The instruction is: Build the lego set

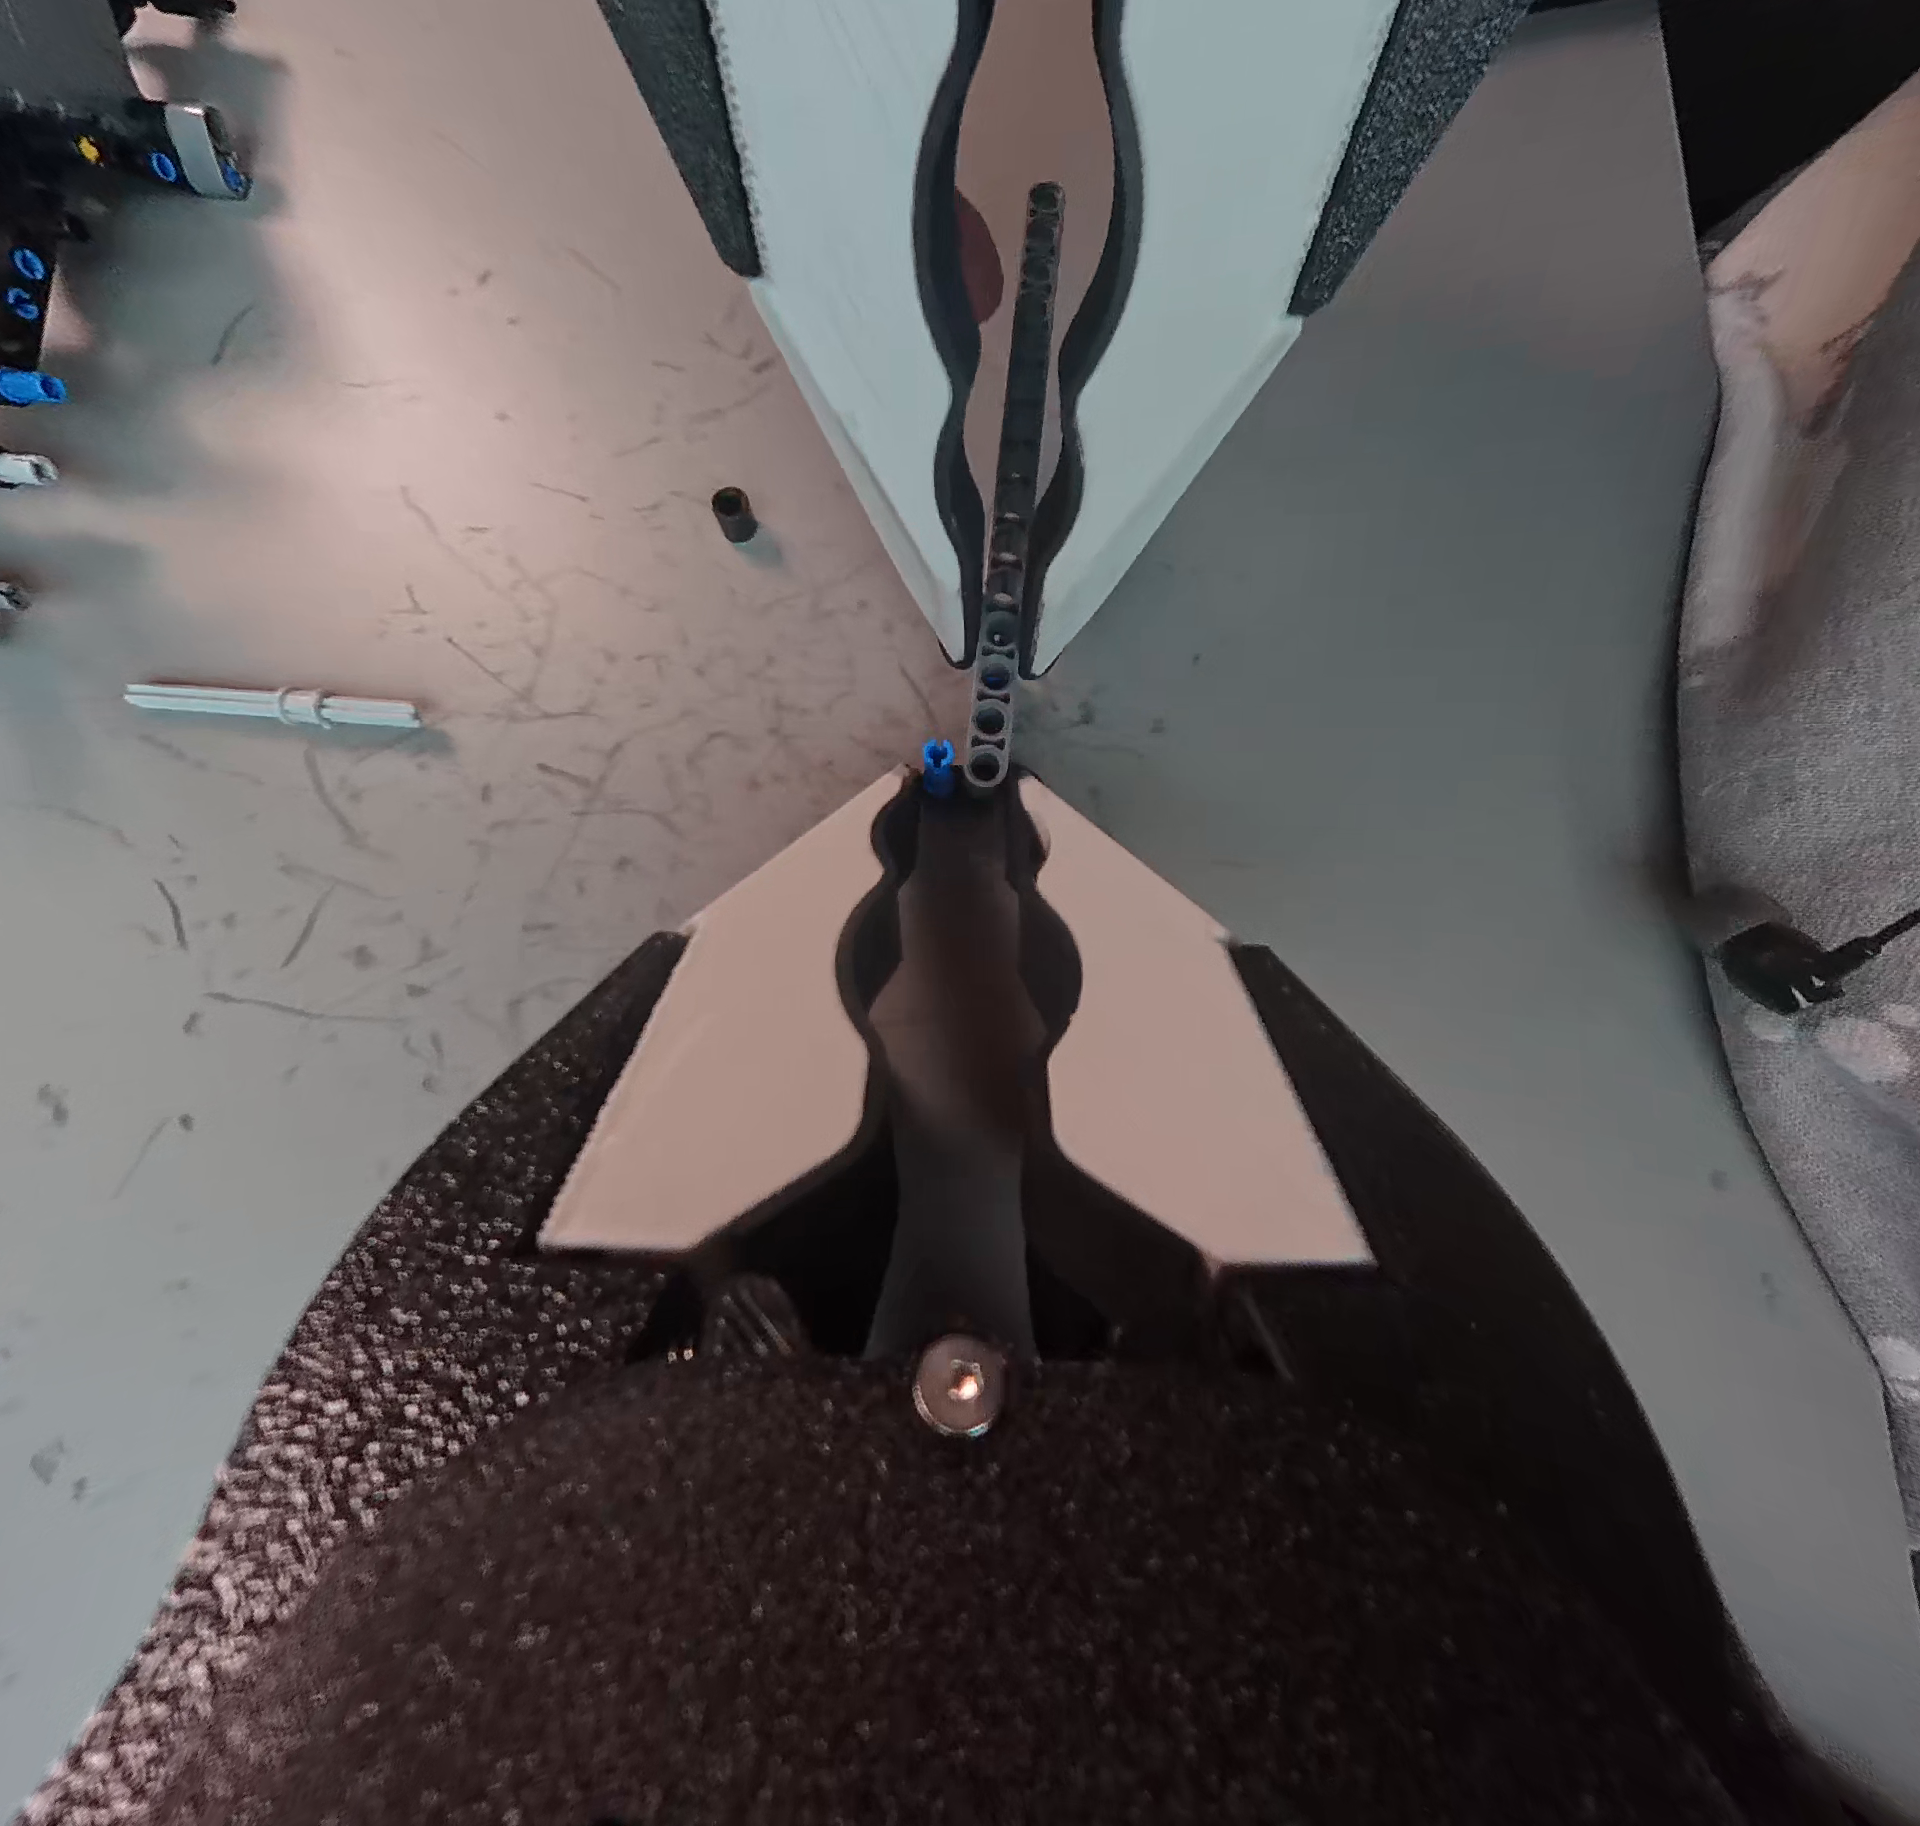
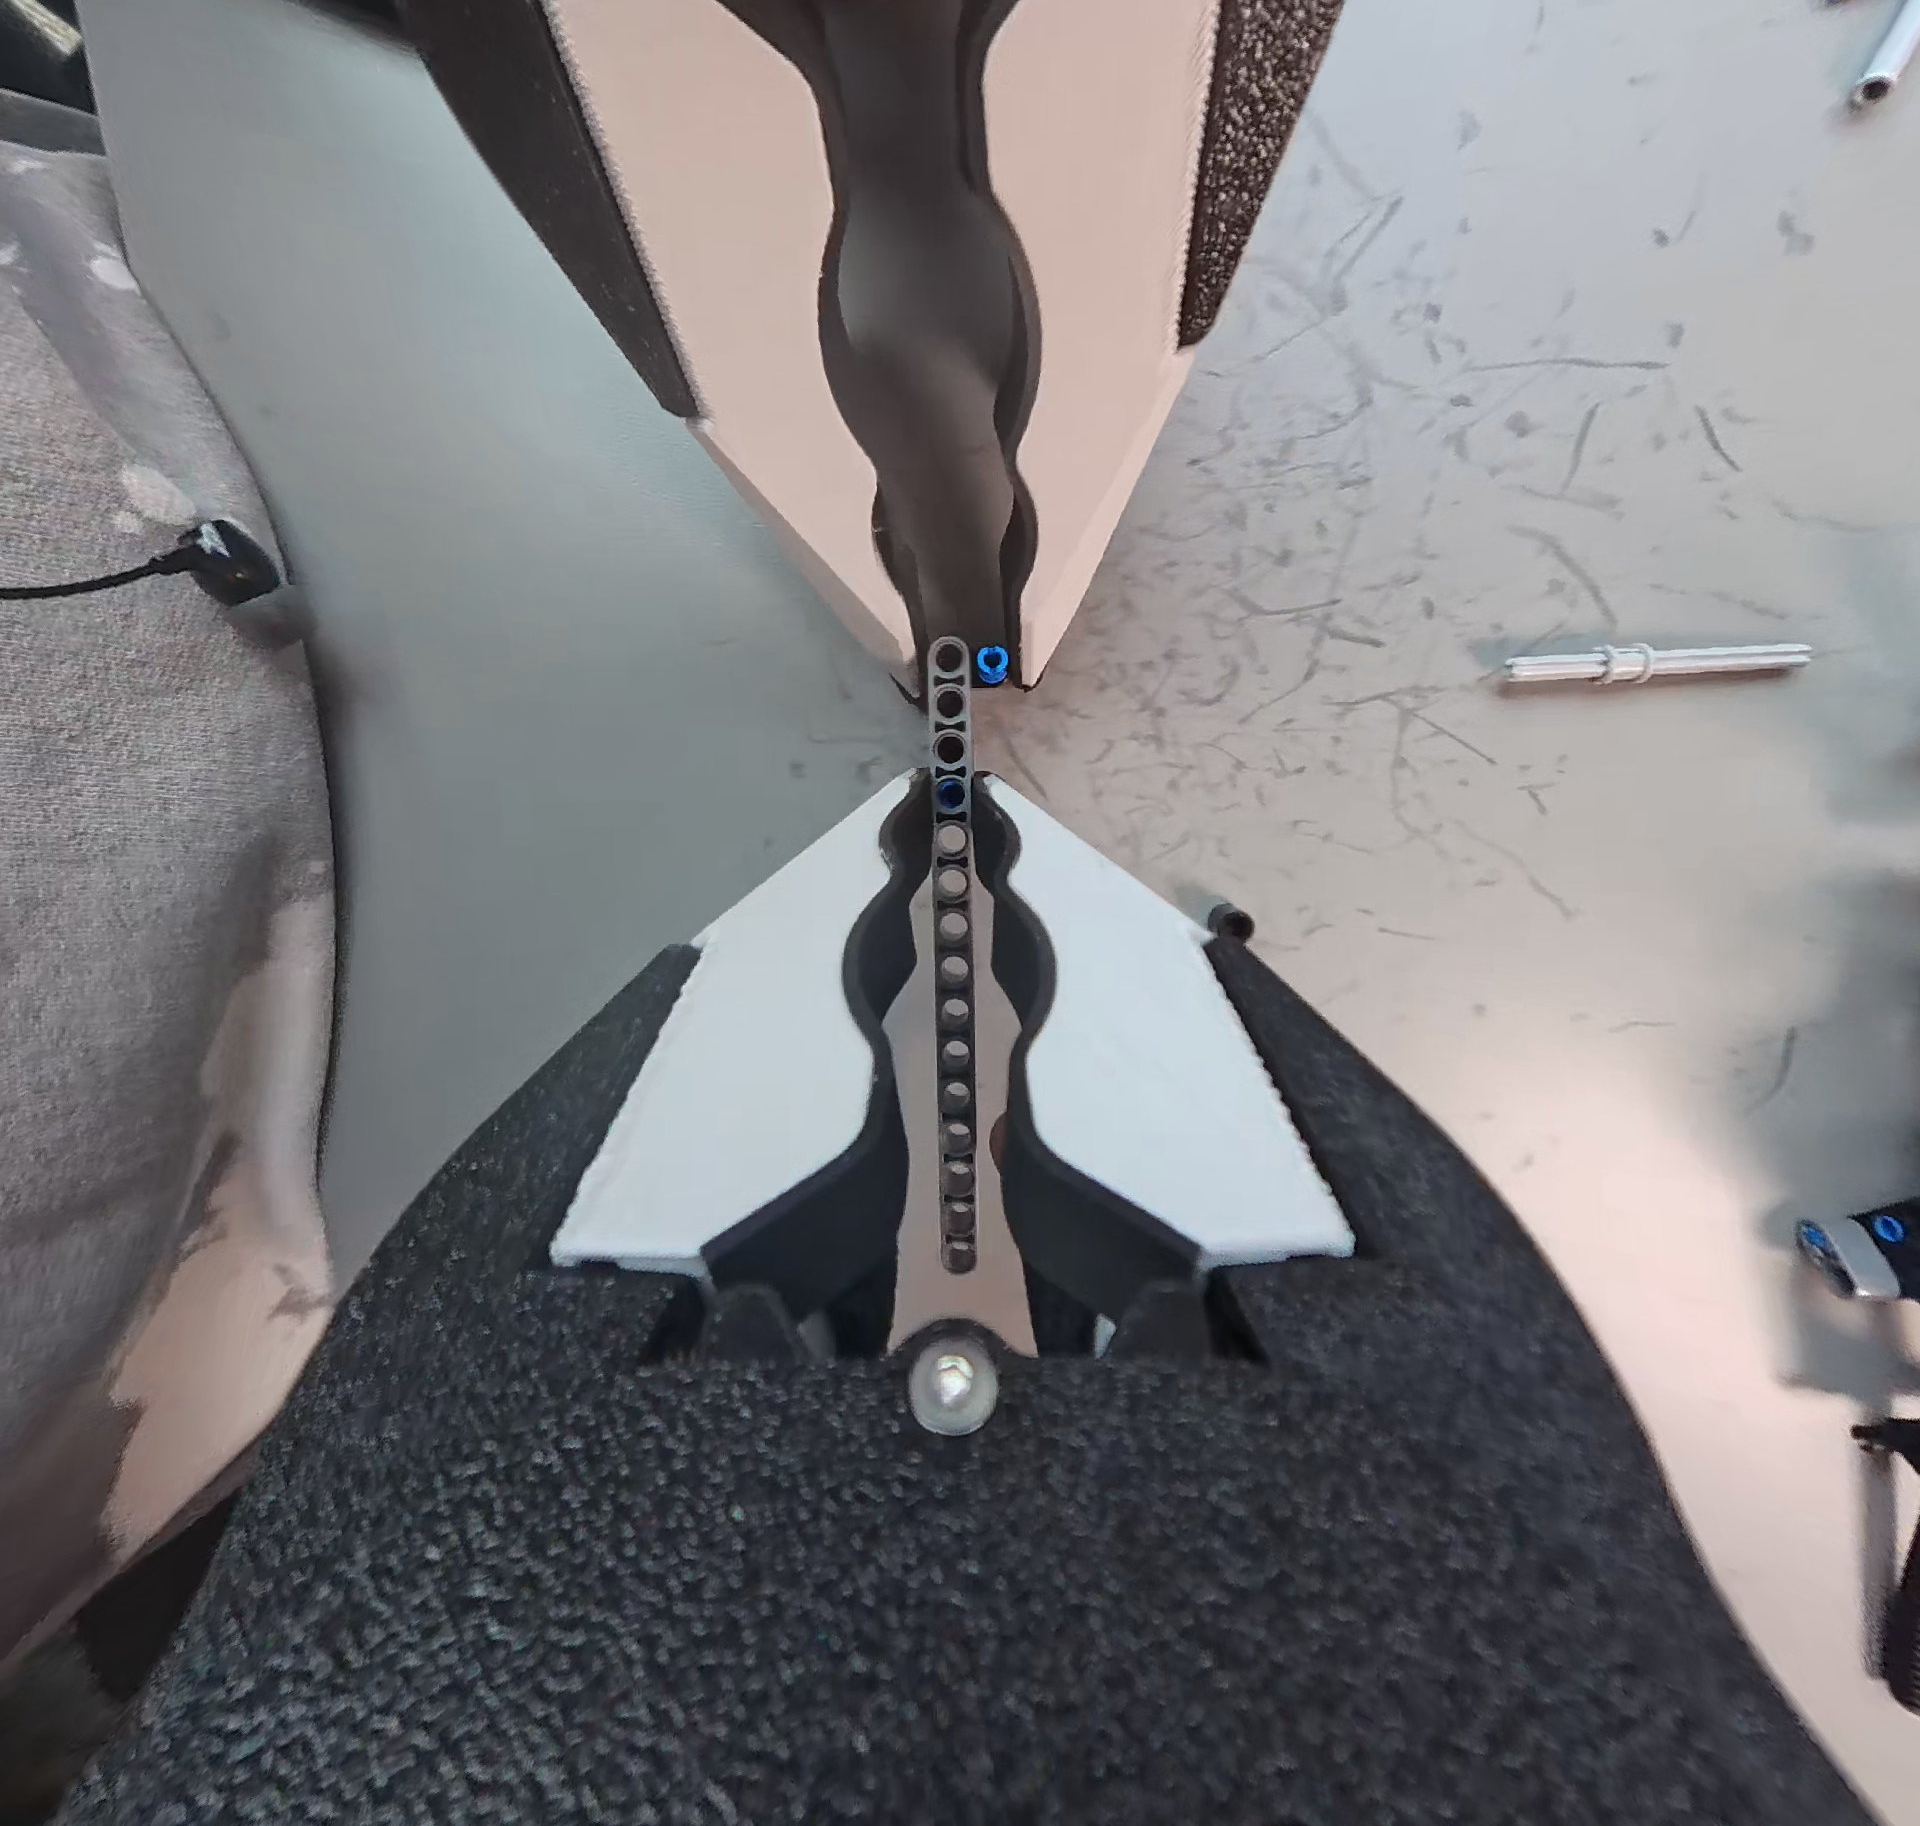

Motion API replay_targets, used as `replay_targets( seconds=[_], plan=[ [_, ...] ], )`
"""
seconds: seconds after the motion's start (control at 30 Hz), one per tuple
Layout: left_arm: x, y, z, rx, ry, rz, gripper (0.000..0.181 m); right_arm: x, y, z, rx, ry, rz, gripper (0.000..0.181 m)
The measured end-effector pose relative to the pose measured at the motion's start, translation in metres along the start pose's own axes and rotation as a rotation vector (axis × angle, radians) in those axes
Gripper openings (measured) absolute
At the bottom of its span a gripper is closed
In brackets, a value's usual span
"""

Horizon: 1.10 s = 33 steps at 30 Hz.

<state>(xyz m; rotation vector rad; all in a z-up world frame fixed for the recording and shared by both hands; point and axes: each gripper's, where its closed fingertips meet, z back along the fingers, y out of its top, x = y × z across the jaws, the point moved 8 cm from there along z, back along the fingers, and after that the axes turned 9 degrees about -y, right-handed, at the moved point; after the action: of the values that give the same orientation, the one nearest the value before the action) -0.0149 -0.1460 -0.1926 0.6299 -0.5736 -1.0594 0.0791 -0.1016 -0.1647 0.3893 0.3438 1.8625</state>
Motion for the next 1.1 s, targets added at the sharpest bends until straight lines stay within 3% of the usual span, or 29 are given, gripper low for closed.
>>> replay_targets(
  seconds=[0.03, 0.43, 0.8, 0.97, 1.03, 1.1],
  plan=[
    [0.0008, -0.0001, 0.0000, 0.000, 0.004, 0.000, 0.018, -0.0009, 0.0000, 0.0001, -0.001, -0.012, -0.008, 0.007],
    [0.0015, -0.0008, 0.0000, 0.008, 0.009, -0.006, 0.018, -0.0026, 0.0044, -0.0013, -0.056, -0.026, 0.094, 0.007],
    [0.0026, -0.0005, -0.0003, 0.010, 0.008, -0.001, 0.018, -0.0045, 0.0055, -0.0061, -0.075, -0.023, 0.027, 0.009],
    [0.0046, -0.0004, -0.0001, 0.011, 0.023, -0.024, 0.020, -0.0042, 0.0038, -0.0058, -0.039, -0.014, -0.017, 0.009],
    [0.0073, -0.0002, -0.0004, 0.011, 0.033, -0.051, 0.032, -0.0027, 0.0013, -0.0054, 0.002, 0.010, -0.039, 0.010],
    [0.0080, 0.0006, -0.0011, 0.012, 0.042, -0.064, 0.032, -0.0022, -0.0007, -0.0057, 0.039, 0.017, -0.047, 0.010]
  ],
)
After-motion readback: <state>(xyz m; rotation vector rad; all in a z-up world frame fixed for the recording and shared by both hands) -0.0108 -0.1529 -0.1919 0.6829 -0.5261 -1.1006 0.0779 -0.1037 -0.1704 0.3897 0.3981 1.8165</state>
